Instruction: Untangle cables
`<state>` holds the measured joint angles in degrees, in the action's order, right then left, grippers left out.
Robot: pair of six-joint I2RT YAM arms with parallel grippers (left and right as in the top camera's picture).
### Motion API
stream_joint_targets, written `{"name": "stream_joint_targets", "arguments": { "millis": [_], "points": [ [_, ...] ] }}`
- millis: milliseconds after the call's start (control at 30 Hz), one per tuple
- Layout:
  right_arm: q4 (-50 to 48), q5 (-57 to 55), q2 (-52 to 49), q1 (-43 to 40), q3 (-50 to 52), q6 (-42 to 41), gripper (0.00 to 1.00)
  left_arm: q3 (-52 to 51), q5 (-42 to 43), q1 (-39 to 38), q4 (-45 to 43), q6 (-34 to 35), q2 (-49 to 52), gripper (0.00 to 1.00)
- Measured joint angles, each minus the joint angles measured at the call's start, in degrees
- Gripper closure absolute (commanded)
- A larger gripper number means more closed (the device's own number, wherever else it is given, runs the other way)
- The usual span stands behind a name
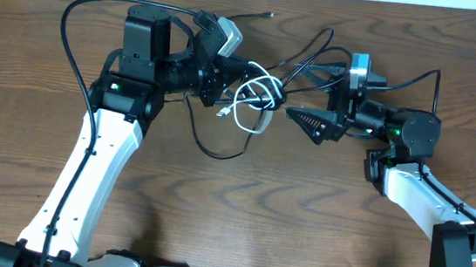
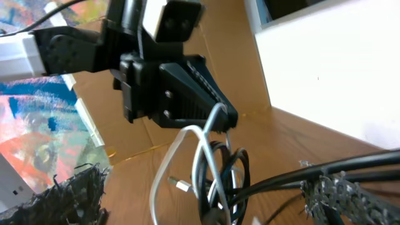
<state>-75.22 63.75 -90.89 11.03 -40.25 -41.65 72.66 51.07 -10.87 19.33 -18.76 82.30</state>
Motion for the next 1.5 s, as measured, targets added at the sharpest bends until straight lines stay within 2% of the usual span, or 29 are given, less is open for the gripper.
{"name": "stream_joint_targets", "arguments": {
  "millis": [133, 167, 200, 233, 267, 300, 600, 667, 733, 767, 800, 1000, 1300, 1500],
  "points": [
    [1.9, 0.0, 0.0, -0.5, 0.0, 0.0, 0.01, 0.0, 0.0, 0.0, -0.1, 0.6, 0.0, 0.93],
    [2.0, 0.0, 0.0, -0.5, 0.0, 0.0, 0.04, 0.0, 0.0, 0.0, -0.1, 0.6, 0.0, 0.93],
    [2.0, 0.0, 0.0, -0.5, 0.0, 0.0, 0.16, 0.0, 0.0, 0.0, -0.1, 0.6, 0.0, 0.93],
    [2.0, 0.0, 0.0, -0.6, 0.0, 0.1, 0.65, 0.0, 0.0, 0.0, -0.1, 0.8, 0.0, 0.93],
    [2.1, 0.0, 0.0, -0.6, 0.0, 0.1, 0.9, 0.0, 0.0, 0.0, -0.1, 0.8, 0.0, 0.93],
    [2.0, 0.0, 0.0, -0.6, 0.0, 0.1, 0.98, 0.0, 0.0, 0.0, -0.1, 0.8, 0.0, 0.92],
    [1.6, -0.1, 0.0, -0.7, 0.0, 0.2, 0.99, 0.0, 0.0, 0.0, 0.0, 0.8, 0.0, 0.92],
    [-0.1, -0.1, 0.0, -0.7, -0.1, 0.2, 0.99, 0.0, 0.0, 0.0, 0.2, 0.8, 0.0, 0.64],
    [-7.4, -0.1, -0.1, -0.7, -0.1, -0.1, 0.99, 0.0, 0.0, 0.0, 0.7, 0.9, 0.0, 0.44],
    [-9.2, -0.2, 0.0, -0.7, -0.1, -0.2, 0.99, 0.0, 0.0, 0.0, 1.4, 0.9, 0.0, 0.41],
    [-12.5, -0.2, 0.2, -0.7, -0.2, -0.9, 0.99, 0.0, 0.0, 0.0, 1.8, 0.9, 0.0, 0.41],
    [-12.8, -0.4, 0.5, -0.7, -0.2, -4.3, 0.99, 0.0, 0.0, -0.1, 4.6, -1.5, 0.0, 0.41],
    [-12.9, -0.4, 0.5, -0.7, -1.7, -7.4, 0.99, 0.0, 0.0, -0.2, 13.1, -12.5, 0.5, 0.34],
    [-12.9, -0.4, 0.5, -0.7, -5.2, -10.2, 0.99, 0.0, 0.0, -2.4, 13.7, -17.8, 2.9, 0.33]
  ]
}}
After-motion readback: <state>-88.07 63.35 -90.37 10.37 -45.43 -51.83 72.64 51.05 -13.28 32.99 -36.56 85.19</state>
